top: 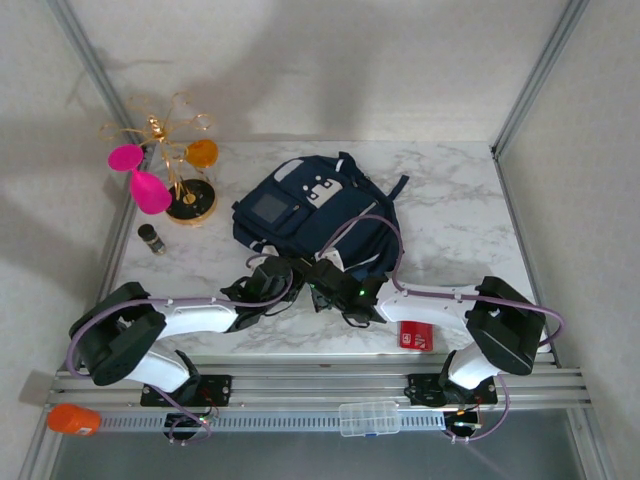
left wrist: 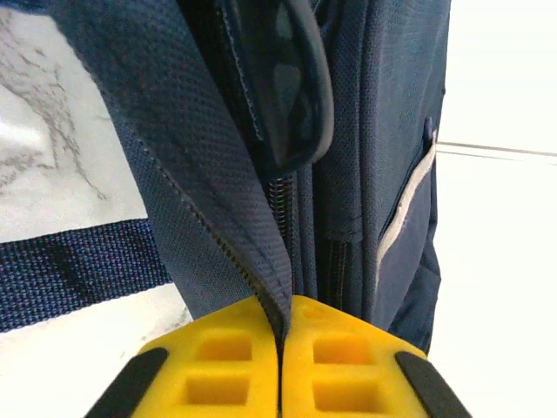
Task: Pack books, pencil case, and school supplies into a backpack
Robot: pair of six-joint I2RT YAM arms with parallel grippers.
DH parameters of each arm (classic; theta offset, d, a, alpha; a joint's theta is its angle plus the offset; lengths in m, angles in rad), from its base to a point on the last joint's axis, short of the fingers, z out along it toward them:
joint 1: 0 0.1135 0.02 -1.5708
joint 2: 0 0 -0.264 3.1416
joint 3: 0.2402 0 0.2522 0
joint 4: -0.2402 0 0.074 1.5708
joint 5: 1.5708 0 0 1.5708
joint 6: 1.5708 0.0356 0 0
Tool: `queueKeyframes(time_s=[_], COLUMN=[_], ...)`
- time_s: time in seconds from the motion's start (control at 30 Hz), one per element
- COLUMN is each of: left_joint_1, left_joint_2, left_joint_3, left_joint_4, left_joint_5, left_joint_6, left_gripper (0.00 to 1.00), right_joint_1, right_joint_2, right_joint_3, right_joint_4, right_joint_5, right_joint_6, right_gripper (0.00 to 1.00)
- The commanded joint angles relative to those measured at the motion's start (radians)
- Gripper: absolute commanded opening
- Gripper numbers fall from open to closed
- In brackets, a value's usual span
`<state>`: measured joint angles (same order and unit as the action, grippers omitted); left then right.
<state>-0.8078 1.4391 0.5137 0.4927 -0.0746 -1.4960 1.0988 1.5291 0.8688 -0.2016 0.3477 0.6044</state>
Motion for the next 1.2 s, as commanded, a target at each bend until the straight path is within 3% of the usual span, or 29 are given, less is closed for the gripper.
queueKeyframes(time_s=[0.0,0.1,0.27,0.37,0.47,0.5,0.57,0.63,0.73,0.83,0.9,1.03,1.17], left_joint_1=[0.068,0.149,0.29,0.32,0.32,0.32,0.319,0.317,0.291,0.18,0.114,0.008,-0.025], left_joint_2=[-0.028,-0.041,-0.049,-0.042,-0.028,-0.03,-0.046,-0.077,-0.161,-0.25,-0.269,-0.222,-0.119], left_joint_3=[0.036,0.03,0.054,0.083,0.123,0.13,0.133,0.124,0.069,-0.003,-0.057,-0.099,-0.042], left_joint_4=[-0.08,-0.112,-0.161,-0.197,-0.213,-0.213,-0.214,-0.249,-0.293,-0.3,-0.216,-0.054,-0.047], left_joint_5=[-0.094,-0.053,0.023,0.064,0.094,0.107,0.142,0.154,0.157,0.073,0.052,-0.027,-0.058], left_joint_6=[0.065,0.133,0.294,0.352,0.384,0.392,0.422,0.455,0.408,0.26,0.148,-0.001,-0.058], left_gripper=[0.0,0.0,0.0,0.0,0.0,0.04,0.34,0.53,0.59,0.66,0.69,0.7,0.7], right_joint_1=[-0.008,-0.016,-0.112,-0.112,-0.075,-0.056,-0.026,-0.019,-0.019,-0.02,-0.02,-0.02,-0.02], right_joint_2=[-0.025,-0.075,-0.233,-0.276,-0.217,-0.195,-0.155,-0.132,-0.122,-0.11,-0.106,-0.104,-0.096], right_joint_3=[0.042,0.009,-0.11,-0.124,-0.066,-0.043,-0.005,0.004,-0.01,-0.018,-0.019,-0.021,-0.007], right_joint_4=[-0.107,-0.169,-0.23,-0.191,-0.133,-0.121,-0.079,-0.037,0.008,0.02,0.016,0.019,-0.008], right_joint_5=[0.072,0.085,0.04,0.037,-0.015,-0.02,-0.052,-0.089,-0.098,-0.102,-0.091,-0.079,-0.046], right_joint_6=[0.056,0.093,0.164,0.118,0.049,0.037,0.013,0.018,0.022,0.011,-0.002,-0.022,-0.026], right_gripper=[0.0,0.0,0.0,0.0,0.0,0.0,0.0,0.0,0.0,0.0,0.0,0.0,0.0])
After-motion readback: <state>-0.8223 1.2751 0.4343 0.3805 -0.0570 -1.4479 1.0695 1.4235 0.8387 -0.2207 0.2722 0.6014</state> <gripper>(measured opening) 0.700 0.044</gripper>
